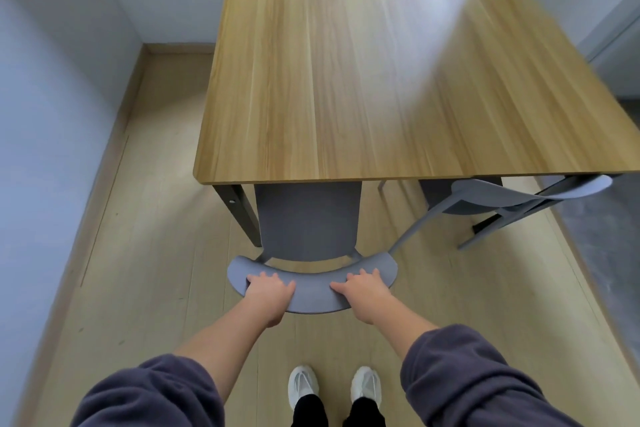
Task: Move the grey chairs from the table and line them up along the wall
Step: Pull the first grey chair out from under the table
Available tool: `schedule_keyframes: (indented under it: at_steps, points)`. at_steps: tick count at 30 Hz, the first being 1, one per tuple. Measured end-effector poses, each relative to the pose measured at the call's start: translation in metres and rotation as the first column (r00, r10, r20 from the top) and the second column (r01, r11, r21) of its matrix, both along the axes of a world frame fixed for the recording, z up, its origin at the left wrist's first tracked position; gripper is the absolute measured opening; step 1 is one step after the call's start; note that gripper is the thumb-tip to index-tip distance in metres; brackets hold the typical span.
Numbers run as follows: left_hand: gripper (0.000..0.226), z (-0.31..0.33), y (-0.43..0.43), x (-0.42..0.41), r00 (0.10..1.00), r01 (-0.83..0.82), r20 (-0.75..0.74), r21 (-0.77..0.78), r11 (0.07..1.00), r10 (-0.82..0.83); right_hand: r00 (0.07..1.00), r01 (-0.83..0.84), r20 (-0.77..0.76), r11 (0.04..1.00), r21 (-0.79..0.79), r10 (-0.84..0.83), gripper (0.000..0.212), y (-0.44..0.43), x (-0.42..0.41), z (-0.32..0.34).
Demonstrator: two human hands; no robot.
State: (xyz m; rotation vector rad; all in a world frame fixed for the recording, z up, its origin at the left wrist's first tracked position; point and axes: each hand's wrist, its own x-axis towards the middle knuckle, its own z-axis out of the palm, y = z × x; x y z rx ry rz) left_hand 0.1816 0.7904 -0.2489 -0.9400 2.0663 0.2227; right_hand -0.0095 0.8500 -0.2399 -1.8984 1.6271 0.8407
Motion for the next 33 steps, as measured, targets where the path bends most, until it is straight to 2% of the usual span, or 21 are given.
schedule_keyframes:
  at_steps: [6,17,21,24,29,33]
  points:
    - [0.034,0.016,0.013,0.002,0.996,0.005,-0.090,0.010,1.000,-0.004,0.999,-0.011,0.038,0.999,-0.052,0.013,0.041,0.014,-0.001,0.016]
    - [0.034,0.020,0.104,-0.010,0.989,-0.112,-0.094,0.021,0.994,0.113,0.995,-0.076,0.058,0.996,-0.045,0.079,0.046,0.082,-0.015,0.025]
    - [0.040,0.016,0.138,-0.008,0.985,-0.164,-0.047,0.021,0.986,0.165,0.993,-0.067,0.090,0.997,-0.049,0.071,0.037,0.114,-0.014,0.020]
    - [0.052,0.010,0.166,-0.006,0.982,-0.187,-0.024,0.014,0.982,0.187,0.995,-0.053,0.086,0.997,-0.057,0.057,0.041,0.139,-0.011,0.012]
    - [0.068,-0.004,0.216,0.008,0.954,-0.270,-0.154,-0.079,0.960,0.256,0.998,-0.025,0.056,0.995,-0.098,0.031,0.062,0.181,-0.008,-0.001]
    - [0.071,-0.012,0.246,0.019,0.930,-0.309,-0.240,-0.105,0.945,0.277,0.998,-0.004,0.061,0.990,-0.143,0.013,0.063,0.208,-0.002,-0.004]
